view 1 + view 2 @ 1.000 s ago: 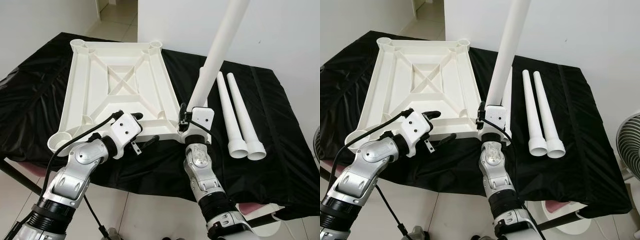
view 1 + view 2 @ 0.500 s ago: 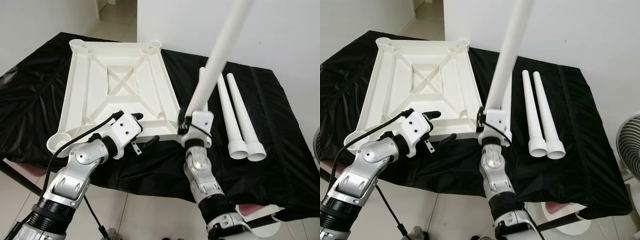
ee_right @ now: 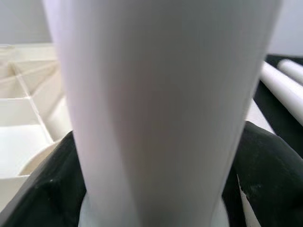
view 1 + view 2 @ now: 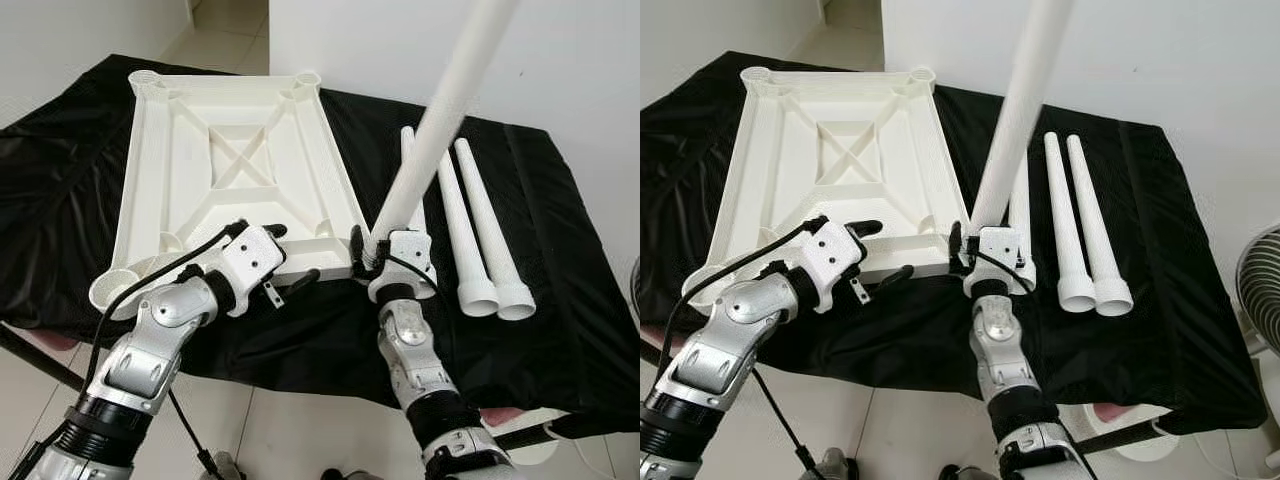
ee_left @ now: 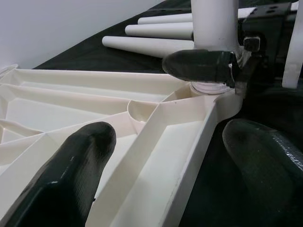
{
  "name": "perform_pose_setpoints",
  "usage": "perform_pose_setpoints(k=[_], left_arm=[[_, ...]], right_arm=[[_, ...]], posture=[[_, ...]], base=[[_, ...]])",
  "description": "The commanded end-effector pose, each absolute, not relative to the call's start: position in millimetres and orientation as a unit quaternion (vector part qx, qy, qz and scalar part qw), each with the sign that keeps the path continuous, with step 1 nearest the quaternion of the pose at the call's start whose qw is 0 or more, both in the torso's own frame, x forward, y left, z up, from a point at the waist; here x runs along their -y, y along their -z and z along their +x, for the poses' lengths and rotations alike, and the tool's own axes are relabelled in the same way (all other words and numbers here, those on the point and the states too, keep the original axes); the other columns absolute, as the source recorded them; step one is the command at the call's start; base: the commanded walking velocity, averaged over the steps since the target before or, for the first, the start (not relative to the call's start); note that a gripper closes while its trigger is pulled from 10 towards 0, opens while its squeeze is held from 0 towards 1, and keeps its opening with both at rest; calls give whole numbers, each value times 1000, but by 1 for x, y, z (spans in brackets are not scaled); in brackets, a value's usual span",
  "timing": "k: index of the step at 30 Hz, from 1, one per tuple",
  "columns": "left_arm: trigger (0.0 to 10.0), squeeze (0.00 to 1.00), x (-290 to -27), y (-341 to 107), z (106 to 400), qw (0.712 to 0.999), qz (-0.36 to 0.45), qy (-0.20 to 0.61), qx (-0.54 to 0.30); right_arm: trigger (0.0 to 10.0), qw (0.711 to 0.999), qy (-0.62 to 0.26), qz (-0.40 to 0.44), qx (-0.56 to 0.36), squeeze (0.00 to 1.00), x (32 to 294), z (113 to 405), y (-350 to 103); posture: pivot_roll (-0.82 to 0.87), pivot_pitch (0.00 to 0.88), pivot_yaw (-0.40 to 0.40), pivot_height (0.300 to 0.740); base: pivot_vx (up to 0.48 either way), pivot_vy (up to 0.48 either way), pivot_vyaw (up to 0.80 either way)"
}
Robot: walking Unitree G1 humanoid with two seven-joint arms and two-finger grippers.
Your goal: Building children table
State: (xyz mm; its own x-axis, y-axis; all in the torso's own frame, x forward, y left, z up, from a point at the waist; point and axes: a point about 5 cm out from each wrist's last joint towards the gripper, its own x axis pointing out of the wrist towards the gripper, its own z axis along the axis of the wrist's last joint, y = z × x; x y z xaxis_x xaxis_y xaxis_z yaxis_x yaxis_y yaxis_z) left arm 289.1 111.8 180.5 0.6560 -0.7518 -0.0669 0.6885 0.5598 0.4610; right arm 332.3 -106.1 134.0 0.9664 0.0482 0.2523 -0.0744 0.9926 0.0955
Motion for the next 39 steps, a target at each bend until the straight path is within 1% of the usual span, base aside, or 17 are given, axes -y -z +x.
perform_pose_setpoints(k=[1,2,4,7,10,21,23,26,27,29,31,39], left_arm=[[10000,0,-107,-179,287,875,228,422,68],[10000,0,-107,-179,287,875,228,422,68],[10000,0,-107,-179,287,875,228,422,69],[10000,0,-107,-179,287,875,228,422,69],[10000,0,-106,-178,287,874,226,424,69],[10000,0,-105,-178,287,874,224,426,69],[10000,0,-105,-178,287,874,224,426,69],[10000,0,-105,-178,288,874,225,426,69],[10000,0,-105,-178,288,874,225,426,69],[10000,0,-105,-179,288,874,226,425,70],[10000,0,-105,-179,288,874,226,425,70],[10000,0,-104,-178,285,868,226,437,66]], right_arm=[[10000,989,-31,48,135,0,113,333,-138],[10000,989,-31,48,135,0,113,333,-138],[10000,987,-63,48,137,0,115,336,-143],[10000,986,-73,45,140,0,115,336,-145],[10000,983,-109,33,145,0,115,338,-150],[10000,973,-175,9,149,0,124,343,-161],[10000,970,-189,-1,151,0,127,344,-164],[10000,961,-235,-24,147,0,135,346,-171],[10000,961,-235,-24,147,0,135,346,-171],[10000,953,-265,-39,144,0,138,347,-176],[10000,953,-265,-39,144,0,138,347,-176],[10000,940,-315,-59,118,0,142,346,-174]], posture=[[229,93,-75,740],[229,93,-75,740],[224,96,-76,740],[223,97,-76,740],[220,99,-76,740],[215,103,-73,740],[214,104,-72,740],[214,105,-69,740],[214,105,-69,740],[214,106,-66,740],[214,106,-66,740],[210,108,-63,740]], base=[[0,0,0],[0,0,0],[0,0,0],[0,0,0],[0,0,0],[0,0,0],[0,0,0],[0,0,0],[0,0,0],[0,0,0],[0,0,0],[0,0,0]])
